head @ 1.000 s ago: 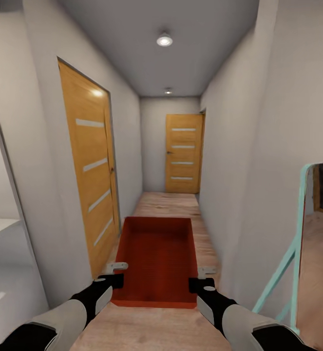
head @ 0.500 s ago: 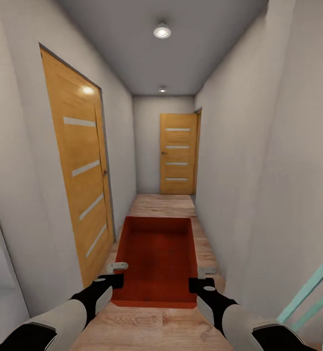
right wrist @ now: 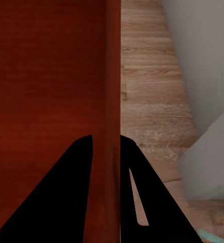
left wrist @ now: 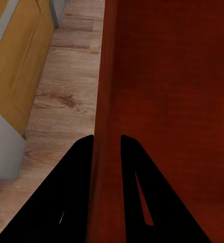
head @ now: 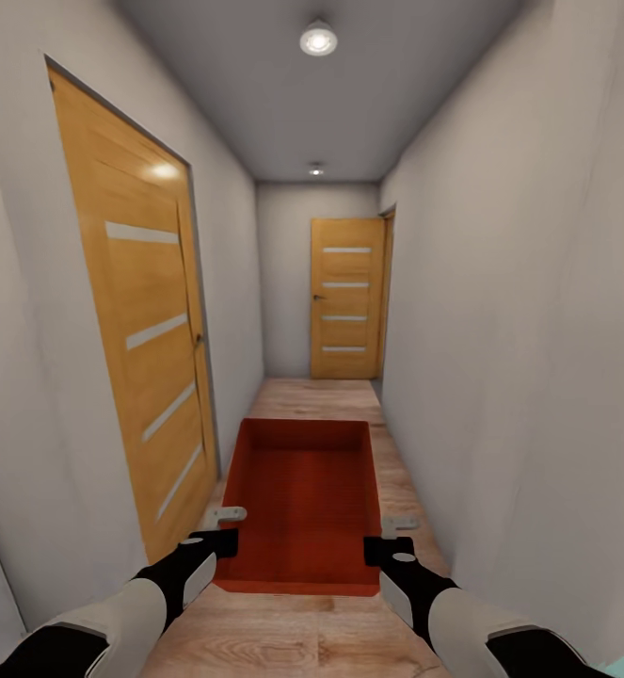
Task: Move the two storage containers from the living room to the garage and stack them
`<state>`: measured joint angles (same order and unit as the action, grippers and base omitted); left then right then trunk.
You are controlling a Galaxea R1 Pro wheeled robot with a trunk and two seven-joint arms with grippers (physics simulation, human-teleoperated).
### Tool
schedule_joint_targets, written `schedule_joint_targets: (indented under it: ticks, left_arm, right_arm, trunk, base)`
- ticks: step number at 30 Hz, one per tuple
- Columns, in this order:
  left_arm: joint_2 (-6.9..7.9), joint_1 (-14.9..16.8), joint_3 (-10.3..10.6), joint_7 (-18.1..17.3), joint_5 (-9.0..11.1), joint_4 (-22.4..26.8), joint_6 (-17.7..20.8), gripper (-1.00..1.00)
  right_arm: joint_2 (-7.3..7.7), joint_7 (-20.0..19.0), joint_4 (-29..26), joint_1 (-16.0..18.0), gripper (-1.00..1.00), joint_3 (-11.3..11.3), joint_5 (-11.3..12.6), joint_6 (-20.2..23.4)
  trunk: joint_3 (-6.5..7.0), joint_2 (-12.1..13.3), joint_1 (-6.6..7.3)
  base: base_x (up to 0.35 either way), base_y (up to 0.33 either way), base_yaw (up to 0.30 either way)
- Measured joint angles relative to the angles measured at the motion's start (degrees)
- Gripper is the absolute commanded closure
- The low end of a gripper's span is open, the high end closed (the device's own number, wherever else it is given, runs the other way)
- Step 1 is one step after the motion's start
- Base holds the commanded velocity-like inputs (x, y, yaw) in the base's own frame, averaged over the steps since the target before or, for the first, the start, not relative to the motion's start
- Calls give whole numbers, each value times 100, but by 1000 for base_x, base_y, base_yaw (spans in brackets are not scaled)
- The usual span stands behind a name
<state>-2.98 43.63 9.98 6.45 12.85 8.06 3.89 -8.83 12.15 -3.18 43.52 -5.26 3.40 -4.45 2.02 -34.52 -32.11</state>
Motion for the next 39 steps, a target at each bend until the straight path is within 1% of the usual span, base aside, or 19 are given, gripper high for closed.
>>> schedule_joint_targets:
  ticks: [39]
  left_arm:
    - [-27, 0, 6, 41, 3, 1, 1, 100]
  right_arm:
    - [26, -37, 0, 0, 100, 9, -4, -1]
  trunk:
    - [0, 0, 0]
  base:
    - [324, 0, 0]
